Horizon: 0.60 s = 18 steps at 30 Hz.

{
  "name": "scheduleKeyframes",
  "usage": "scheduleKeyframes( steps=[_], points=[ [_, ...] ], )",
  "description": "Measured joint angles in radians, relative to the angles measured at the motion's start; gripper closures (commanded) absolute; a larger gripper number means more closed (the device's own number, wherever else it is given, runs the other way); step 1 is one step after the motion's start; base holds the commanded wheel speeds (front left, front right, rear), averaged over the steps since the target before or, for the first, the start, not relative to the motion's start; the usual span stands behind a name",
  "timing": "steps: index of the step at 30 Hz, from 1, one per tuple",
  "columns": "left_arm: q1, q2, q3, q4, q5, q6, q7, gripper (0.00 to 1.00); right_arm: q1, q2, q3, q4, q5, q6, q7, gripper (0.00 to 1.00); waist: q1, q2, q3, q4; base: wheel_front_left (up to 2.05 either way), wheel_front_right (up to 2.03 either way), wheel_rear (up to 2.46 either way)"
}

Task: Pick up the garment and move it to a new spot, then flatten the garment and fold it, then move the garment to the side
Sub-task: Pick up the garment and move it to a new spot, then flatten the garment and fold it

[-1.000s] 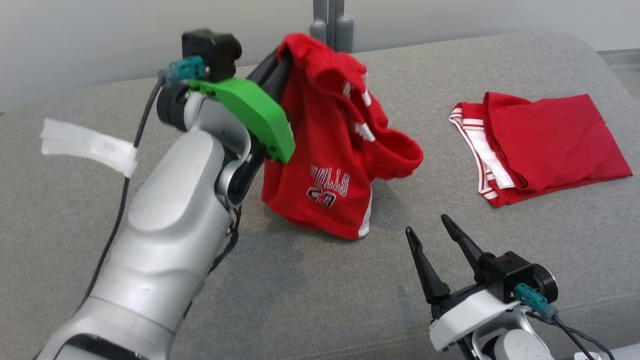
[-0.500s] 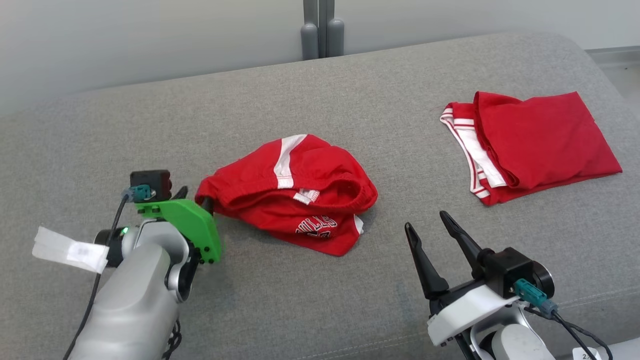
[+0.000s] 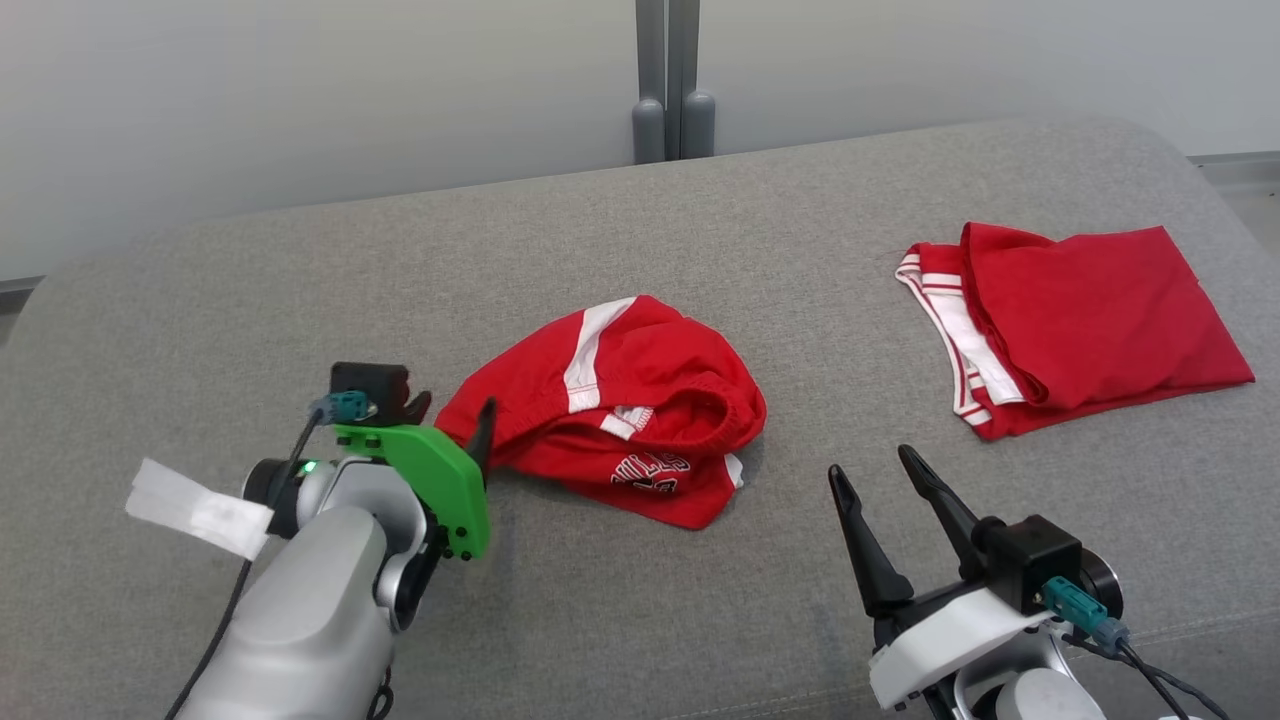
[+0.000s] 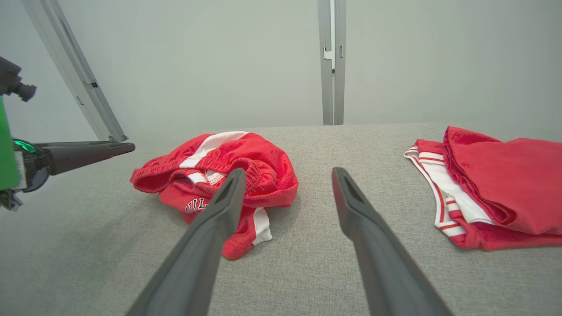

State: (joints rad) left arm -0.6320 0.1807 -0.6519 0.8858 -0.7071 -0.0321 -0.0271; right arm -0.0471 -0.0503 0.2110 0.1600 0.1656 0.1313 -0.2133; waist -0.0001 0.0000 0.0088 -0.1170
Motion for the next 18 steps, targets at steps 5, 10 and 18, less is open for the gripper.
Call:
scheduleKeyframes(
  steps=[5, 10, 18],
  points=[
    [-0.003, -0.027, -0.05, -0.101, 0.031, 0.002, 0.03, 0.0, 0.001, 0.0, 0.0, -0.001, 0.0, 0.0, 0.0, 0.0, 0.0, 0.0, -0.003, -0.011, 0.0, 0.0, 0.0],
    [0.002, -0.067, -0.106, -0.205, 0.04, -0.002, 0.089, 0.0, 0.001, 0.0, 0.001, -0.004, 0.0, 0.0, 0.0, 0.0, 0.0, 0.0, 0.006, -0.044, 0.0, 0.0, 0.0],
    [0.019, -0.09, -0.166, -0.299, 0.054, 0.02, 0.166, 0.0, -0.01, 0.0, -0.006, -0.009, 0.006, 0.0, -0.009, 0.0, 0.0, 0.0, 0.044, -0.117, 0.0, 0.0, 0.0]
  ],
)
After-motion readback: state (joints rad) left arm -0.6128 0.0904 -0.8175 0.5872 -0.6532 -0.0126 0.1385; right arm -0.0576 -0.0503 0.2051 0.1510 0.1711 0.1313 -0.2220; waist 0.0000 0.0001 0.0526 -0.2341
